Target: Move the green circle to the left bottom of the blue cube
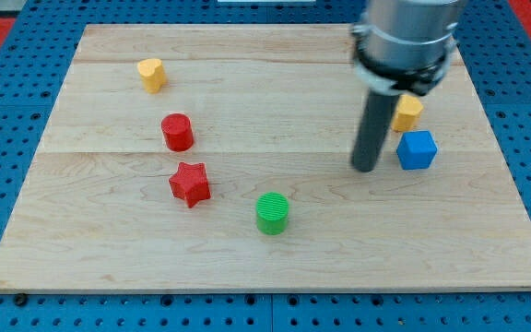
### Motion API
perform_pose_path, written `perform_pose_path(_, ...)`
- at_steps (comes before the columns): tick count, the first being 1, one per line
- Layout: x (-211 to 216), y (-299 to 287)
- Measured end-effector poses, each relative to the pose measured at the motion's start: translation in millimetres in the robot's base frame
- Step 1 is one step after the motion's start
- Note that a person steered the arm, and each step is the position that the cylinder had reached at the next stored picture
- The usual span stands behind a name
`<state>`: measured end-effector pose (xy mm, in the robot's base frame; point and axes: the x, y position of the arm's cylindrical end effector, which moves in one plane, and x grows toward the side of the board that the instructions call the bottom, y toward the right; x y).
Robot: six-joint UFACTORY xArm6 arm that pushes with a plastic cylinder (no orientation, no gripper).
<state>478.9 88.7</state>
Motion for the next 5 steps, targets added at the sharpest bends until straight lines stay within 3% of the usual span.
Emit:
perform_pose_path(1, 48.1, -39.0)
perform_pose_path(2, 58.1, -33.2)
perform_pose_path(3, 98.3, -64.8)
perform_pose_path(4, 106.7, -120.0)
perform_pose_path(5, 70.2, -117.2)
